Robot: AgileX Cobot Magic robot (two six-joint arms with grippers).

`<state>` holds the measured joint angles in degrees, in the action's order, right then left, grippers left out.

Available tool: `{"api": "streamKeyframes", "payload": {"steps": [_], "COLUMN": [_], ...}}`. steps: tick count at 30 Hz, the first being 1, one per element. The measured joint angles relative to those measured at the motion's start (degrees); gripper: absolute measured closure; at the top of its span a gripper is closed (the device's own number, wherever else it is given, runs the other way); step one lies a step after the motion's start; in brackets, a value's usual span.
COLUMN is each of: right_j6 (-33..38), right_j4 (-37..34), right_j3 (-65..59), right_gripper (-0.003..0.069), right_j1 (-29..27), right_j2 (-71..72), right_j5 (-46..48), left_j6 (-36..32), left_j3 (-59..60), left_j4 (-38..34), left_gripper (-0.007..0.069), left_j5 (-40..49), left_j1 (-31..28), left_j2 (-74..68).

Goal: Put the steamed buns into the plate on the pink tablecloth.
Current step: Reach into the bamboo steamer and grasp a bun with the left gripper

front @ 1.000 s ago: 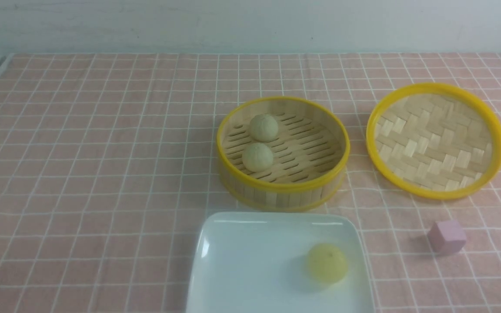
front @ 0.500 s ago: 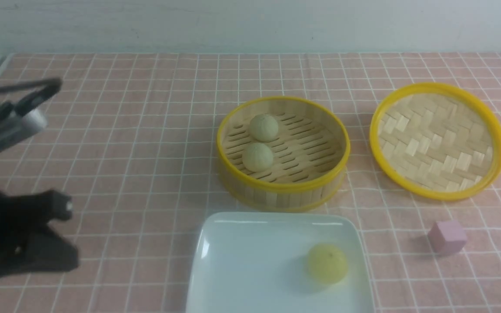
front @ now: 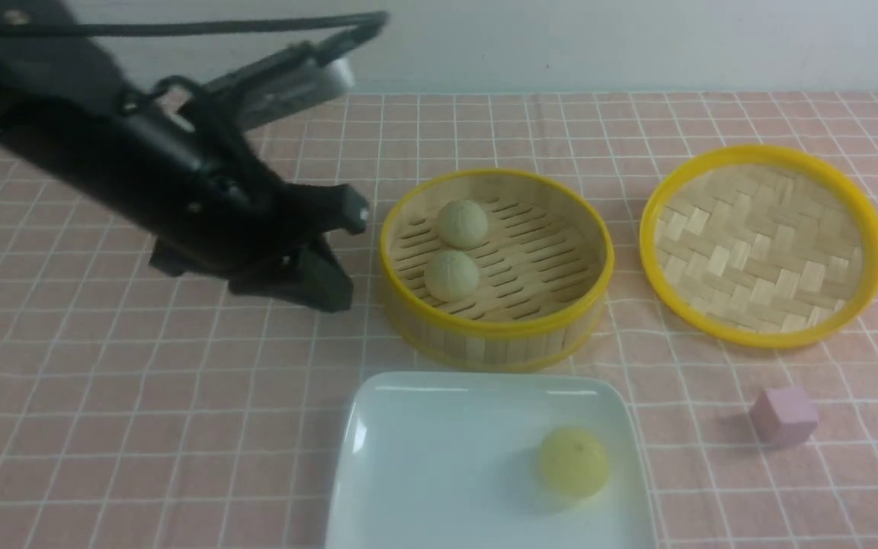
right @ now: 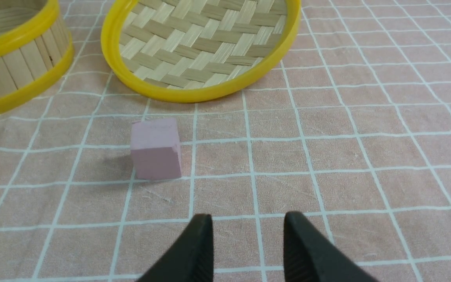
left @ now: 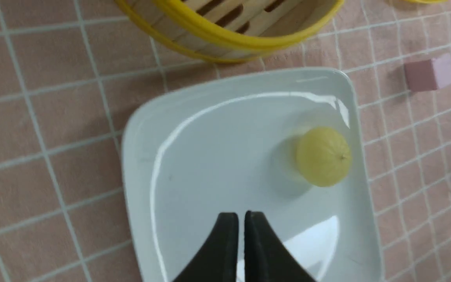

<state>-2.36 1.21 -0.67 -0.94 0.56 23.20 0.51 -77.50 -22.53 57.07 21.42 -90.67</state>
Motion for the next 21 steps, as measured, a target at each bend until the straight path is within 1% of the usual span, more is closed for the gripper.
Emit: {"api": "streamKeyframes", "payload": {"steps": [1, 2, 3, 5, 6, 7, 10, 12, 14, 16, 18, 21], "right_j6": [0.0, 0.0, 0.0, 0.0, 0.0, 0.0, 0.0, 0.0, 0.0, 0.0, 0.0, 0.0], "right_j4": [0.0, 0.0, 0.0, 0.0, 0.0, 0.0, 0.0, 0.0, 0.0, 0.0, 0.0, 0.0], "right_j3": [0.0, 0.0, 0.0, 0.0, 0.0, 0.0, 0.0, 0.0, 0.0, 0.0, 0.0, 0.0], "right_gripper": [0.042, 0.042, 0.042, 0.042, 0.042, 0.0419, 0.0419, 0.0419, 0.0419, 0.0419, 0.0419, 0.0419], "right_j1": [0.0, 0.0, 0.0, 0.0, 0.0, 0.0, 0.0, 0.0, 0.0, 0.0, 0.0, 0.0], "right_j2": [0.0, 0.0, 0.0, 0.0, 0.0, 0.0, 0.0, 0.0, 0.0, 0.0, 0.0, 0.0], "right_j5": [0.0, 0.0, 0.0, 0.0, 0.0, 0.0, 0.0, 0.0, 0.0, 0.0, 0.0, 0.0], "left_j6": [2.2, 3.0, 5.5, 7.2, 7.4, 8.1, 10.2, 12.8, 14.0, 16.1, 17.0, 17.3], "left_j3": [-3.0, -4.9, -9.2, -14.7, -15.2, -20.5, -28.1, -33.4, -36.1, -42.4, -47.6, -52.0], "left_j4": [3.3, 5.3, 9.5, 13.4, 13.6, 15.2, 15.2, 15.1, 15.3, 16.2, 17.2, 18.9], "left_gripper": [0.0536, 0.0527, 0.0494, 0.044, 0.0434, 0.0371, 0.0283, 0.0252, 0.0243, 0.024, 0.025, 0.027], "left_j5": [-0.1, -0.1, 0.0, 0.6, 0.7, 1.5, 1.7, 1.6, 1.5, 1.3, 1.1, -0.1], "left_j1": [1.5, 2.1, 3.8, 5.6, 5.6, 6.5, 6.9, 6.9, 6.9, 6.9, 6.9, 6.9], "left_j2": [-2.5, -3.5, -7.4, -11.6, -12.1, -16.1, -22.0, -26.3, -28.4, -33.6, -38.0, -42.1]}}
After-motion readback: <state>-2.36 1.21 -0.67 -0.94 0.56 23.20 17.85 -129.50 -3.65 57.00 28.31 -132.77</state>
